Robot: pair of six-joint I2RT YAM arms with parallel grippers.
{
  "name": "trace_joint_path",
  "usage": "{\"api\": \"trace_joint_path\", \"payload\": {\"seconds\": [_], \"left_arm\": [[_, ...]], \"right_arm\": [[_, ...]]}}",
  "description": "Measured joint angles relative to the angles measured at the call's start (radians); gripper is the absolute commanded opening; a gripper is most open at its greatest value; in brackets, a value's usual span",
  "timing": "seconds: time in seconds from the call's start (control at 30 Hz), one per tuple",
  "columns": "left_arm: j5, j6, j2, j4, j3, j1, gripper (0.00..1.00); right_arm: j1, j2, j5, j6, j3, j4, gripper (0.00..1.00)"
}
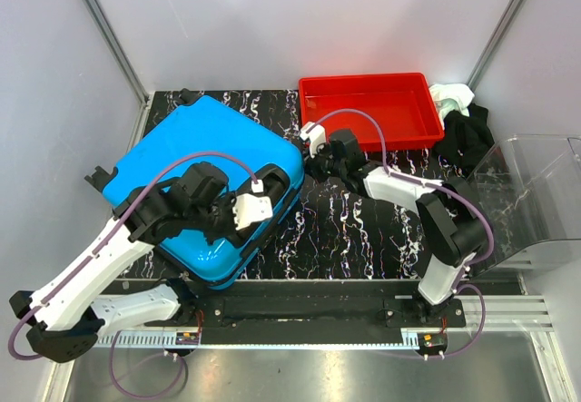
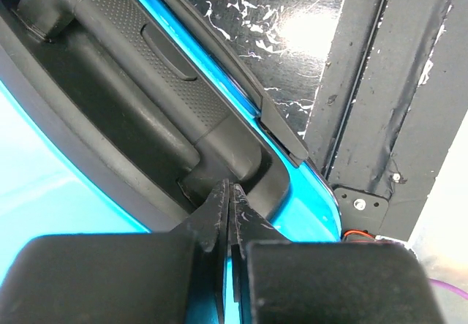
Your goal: Open, take out, and arrange the luggage
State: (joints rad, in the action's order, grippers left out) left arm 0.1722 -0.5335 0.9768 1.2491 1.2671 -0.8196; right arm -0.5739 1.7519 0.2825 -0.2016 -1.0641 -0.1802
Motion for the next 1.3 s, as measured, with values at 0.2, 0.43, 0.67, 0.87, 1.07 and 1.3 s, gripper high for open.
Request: {"api": "trace_joint_path", "payload": {"seconds": [0.2,0.43,0.67,0.87,1.07,1.3], "left_arm": [[-0.055,0.037,0.026,-0.01,0.016,0.0,0.12],[-0.249,0.099,0.072,-0.111,0.087,0.063,0.3],[-0.356,0.131,0.072,-0.214,0.087,0.555,0.25],[-0.395,0.103,0.004,-0.269,-0.005,0.882,0.24],[-0.405,0.017,-0.047,-0.34,-0.114,1.228,0.14],[-0.425,-0.049,-0.065,-0.486,-0.343,1.4,0.13]], "right_arm": [[0.013,0.016,0.059,-0.028,-0.009,-0.005,0.0],[0.021,0.063,0.103,-0.004,-0.011,-0.098,0.0],[0.016,0.1,0.114,0.0,-0.04,-0.13,0.0],[0.014,0.116,0.122,0.007,-0.047,-0.152,0.0],[0.009,0.15,0.122,0.019,-0.079,-0.174,0.0],[0.0,0.172,0.118,0.027,-0.091,-0.205,0.0]]}}
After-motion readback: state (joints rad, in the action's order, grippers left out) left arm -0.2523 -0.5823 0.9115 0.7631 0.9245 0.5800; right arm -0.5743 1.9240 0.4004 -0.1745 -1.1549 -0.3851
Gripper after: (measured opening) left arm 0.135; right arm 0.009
